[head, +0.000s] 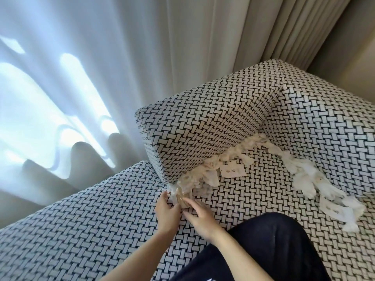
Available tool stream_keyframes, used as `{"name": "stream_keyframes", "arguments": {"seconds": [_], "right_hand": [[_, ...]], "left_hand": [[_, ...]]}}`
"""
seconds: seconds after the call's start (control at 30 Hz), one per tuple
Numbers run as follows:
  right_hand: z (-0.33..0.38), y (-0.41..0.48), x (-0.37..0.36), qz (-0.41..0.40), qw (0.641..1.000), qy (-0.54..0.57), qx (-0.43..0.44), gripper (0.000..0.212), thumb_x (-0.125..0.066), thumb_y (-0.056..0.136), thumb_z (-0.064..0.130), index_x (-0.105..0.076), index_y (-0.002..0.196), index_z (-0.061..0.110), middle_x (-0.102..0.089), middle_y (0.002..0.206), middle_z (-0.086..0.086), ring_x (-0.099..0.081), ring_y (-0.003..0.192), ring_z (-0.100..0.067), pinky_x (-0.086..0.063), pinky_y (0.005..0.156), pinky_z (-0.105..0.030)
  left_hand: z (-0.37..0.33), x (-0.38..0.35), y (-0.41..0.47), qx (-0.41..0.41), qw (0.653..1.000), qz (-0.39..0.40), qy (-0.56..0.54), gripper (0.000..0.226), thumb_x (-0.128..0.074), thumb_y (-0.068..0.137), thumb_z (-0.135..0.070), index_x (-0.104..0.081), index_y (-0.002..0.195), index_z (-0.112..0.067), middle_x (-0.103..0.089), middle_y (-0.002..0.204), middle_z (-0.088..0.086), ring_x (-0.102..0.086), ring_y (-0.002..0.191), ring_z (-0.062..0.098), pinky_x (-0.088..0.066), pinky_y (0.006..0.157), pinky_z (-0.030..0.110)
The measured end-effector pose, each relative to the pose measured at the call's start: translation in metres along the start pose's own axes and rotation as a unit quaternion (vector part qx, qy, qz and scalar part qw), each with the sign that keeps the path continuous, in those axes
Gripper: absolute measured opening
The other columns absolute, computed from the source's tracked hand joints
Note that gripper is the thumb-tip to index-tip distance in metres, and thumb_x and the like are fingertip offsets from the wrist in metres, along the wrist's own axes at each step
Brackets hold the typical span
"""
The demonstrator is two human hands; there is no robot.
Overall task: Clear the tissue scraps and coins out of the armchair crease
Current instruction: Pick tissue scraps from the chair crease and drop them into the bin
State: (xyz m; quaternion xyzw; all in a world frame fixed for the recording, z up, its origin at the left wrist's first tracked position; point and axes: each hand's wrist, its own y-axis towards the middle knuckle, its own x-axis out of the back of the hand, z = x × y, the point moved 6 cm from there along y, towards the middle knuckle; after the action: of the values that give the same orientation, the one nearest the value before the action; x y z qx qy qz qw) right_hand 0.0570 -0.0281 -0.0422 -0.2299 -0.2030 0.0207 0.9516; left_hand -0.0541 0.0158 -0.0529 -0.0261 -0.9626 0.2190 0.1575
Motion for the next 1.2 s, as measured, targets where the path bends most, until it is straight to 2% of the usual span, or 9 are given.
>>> {"name": "stream_keyframes", "arguments": {"seconds": [0.07, 0.17, 0.27, 0.4, 0.53, 0.7, 0.8, 1.13, 1.2], "right_hand": [[0.0, -0.001, -0.006, 0.02, 1.0, -0.017, -0.016, 0.051, -0.047, 0.096, 0.038, -0.031, 0.145, 0.037, -0.02, 0.156, 0.01, -0.001, 0.146, -0.02, -0.004, 0.119, -0.043], [-0.001, -0.003, -0.006, 0.027, 0.999, 0.003, -0.024, 0.054, -0.049, 0.096, 0.037, -0.029, 0.146, 0.033, -0.016, 0.157, 0.011, 0.006, 0.146, -0.018, 0.001, 0.117, -0.041], [-0.006, -0.006, 0.0, 0.006, 0.999, 0.034, -0.01, 0.051, -0.056, 0.093, 0.031, -0.041, 0.141, 0.026, -0.029, 0.15, 0.008, -0.015, 0.142, -0.01, -0.012, 0.114, -0.027], [-0.009, -0.012, 0.011, -0.034, 0.997, 0.075, -0.006, 0.035, -0.061, 0.09, 0.019, -0.059, 0.125, 0.018, -0.048, 0.127, 0.012, -0.043, 0.113, 0.004, -0.03, 0.09, 0.0], [-0.012, -0.015, 0.018, -0.094, 0.988, 0.124, 0.006, 0.02, -0.064, 0.087, 0.012, -0.07, 0.106, 0.017, -0.064, 0.112, 0.007, -0.059, 0.102, -0.002, -0.047, 0.088, -0.014], [-0.018, -0.019, 0.027, -0.143, 0.972, 0.185, -0.012, 0.012, -0.065, 0.086, 0.01, -0.072, 0.095, 0.015, -0.071, 0.094, 0.007, -0.065, 0.09, -0.001, -0.048, 0.074, -0.009], [-0.021, -0.02, 0.031, -0.178, 0.962, 0.206, -0.02, 0.011, -0.067, 0.085, 0.009, -0.071, 0.086, 0.019, -0.071, 0.089, 0.006, -0.066, 0.088, -0.005, -0.05, 0.071, -0.011], [-0.043, -0.021, 0.042, -0.266, 0.894, 0.351, -0.077, 0.008, -0.064, 0.086, 0.007, -0.067, 0.089, 0.013, -0.067, 0.093, -0.005, -0.057, 0.083, -0.014, -0.045, 0.078, -0.028], [-0.045, -0.022, 0.045, -0.275, 0.876, 0.387, -0.083, 0.009, -0.063, 0.086, 0.004, -0.066, 0.088, 0.012, -0.066, 0.09, -0.006, -0.054, 0.078, -0.016, -0.045, 0.071, -0.028]], "left_hand": [[-0.003, -0.002, -0.003, 0.02, 0.998, 0.022, -0.05, 0.031, -0.049, 0.088, 0.004, -0.047, 0.111, -0.017, -0.059, 0.104, -0.002, -0.056, 0.092, 0.009, -0.046, 0.077, 0.023], [0.0, -0.007, -0.004, 0.056, 0.994, 0.04, -0.085, 0.037, -0.045, 0.093, 0.002, -0.047, 0.126, -0.013, -0.059, 0.111, 0.001, -0.056, 0.101, 0.013, -0.045, 0.083, 0.024], [0.003, -0.008, -0.006, 0.069, 0.995, 0.009, -0.078, 0.034, -0.047, 0.095, -0.005, -0.048, 0.129, -0.007, -0.059, 0.119, 0.009, -0.056, 0.105, 0.018, -0.046, 0.085, 0.026], [0.008, -0.008, -0.01, 0.079, 0.994, -0.015, -0.079, 0.023, -0.051, 0.094, -0.008, -0.054, 0.117, -0.012, -0.062, 0.102, 0.002, -0.059, 0.092, 0.013, -0.045, 0.069, 0.019], [0.011, -0.009, -0.012, 0.076, 0.995, -0.012, -0.067, 0.017, -0.056, 0.093, -0.016, -0.055, 0.111, -0.016, -0.063, 0.098, 0.0, -0.06, 0.088, 0.01, -0.044, 0.066, 0.018], [0.01, -0.011, -0.015, 0.064, 0.997, -0.017, -0.028, 0.013, -0.056, 0.093, -0.02, -0.06, 0.105, -0.016, -0.064, 0.091, -0.004, -0.061, 0.085, 0.01, -0.049, 0.074, 0.026], [0.007, -0.011, -0.018, 0.057, 0.998, -0.024, -0.007, 0.014, -0.056, 0.093, -0.016, -0.06, 0.106, -0.015, -0.063, 0.09, -0.004, -0.06, 0.084, 0.01, -0.046, 0.067, 0.02], [-0.003, -0.014, -0.029, 0.045, 0.999, 0.006, -0.008, 0.007, -0.056, 0.091, -0.014, -0.061, 0.094, -0.011, -0.065, 0.088, 0.004, -0.057, 0.075, 0.011, -0.04, 0.059, 0.018], [-0.006, -0.016, -0.032, 0.032, 0.999, 0.023, -0.005, 0.007, -0.055, 0.089, -0.01, -0.061, 0.091, -0.008, -0.063, 0.085, 0.007, -0.055, 0.071, 0.012, -0.039, 0.058, 0.019]]}}
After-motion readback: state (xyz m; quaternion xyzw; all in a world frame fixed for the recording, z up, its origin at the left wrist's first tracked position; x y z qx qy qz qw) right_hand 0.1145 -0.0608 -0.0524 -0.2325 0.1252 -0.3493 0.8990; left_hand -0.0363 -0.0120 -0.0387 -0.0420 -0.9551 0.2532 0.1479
